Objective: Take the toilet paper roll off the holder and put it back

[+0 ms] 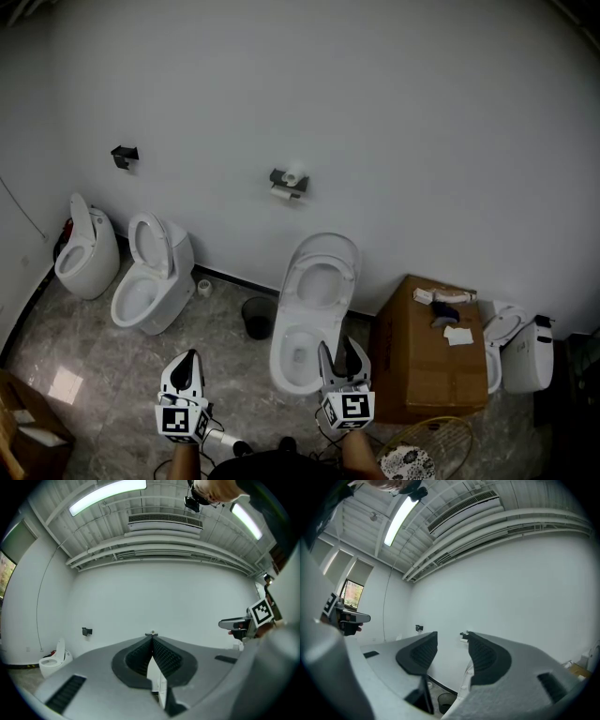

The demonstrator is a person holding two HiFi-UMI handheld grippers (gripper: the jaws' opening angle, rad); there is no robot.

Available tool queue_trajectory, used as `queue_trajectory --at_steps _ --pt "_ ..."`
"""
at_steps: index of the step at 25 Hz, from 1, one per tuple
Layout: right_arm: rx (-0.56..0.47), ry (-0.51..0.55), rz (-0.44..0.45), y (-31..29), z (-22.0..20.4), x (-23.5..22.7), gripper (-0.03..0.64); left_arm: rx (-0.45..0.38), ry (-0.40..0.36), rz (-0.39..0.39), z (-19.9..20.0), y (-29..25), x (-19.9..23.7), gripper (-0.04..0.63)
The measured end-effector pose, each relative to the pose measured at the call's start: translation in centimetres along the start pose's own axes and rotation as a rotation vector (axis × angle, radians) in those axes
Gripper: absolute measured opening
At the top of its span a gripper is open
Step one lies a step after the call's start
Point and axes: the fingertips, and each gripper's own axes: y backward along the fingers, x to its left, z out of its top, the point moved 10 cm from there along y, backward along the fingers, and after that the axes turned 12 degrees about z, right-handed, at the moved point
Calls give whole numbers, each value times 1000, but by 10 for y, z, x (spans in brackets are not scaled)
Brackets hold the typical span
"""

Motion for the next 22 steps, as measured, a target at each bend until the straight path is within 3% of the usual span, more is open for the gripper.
queue_trajectory --at_steps 4,11,22 --pt "4 5 -12 1 -2 -1 249 14 8 3 1 1 -1 3" --pt "-15 -8 -15 -1 -3 -4 309 28 17 6 -2 -1 1 3" --pt "-57 -36 19 -6 -2 -4 456 28 18 11 -4 -2 4 3"
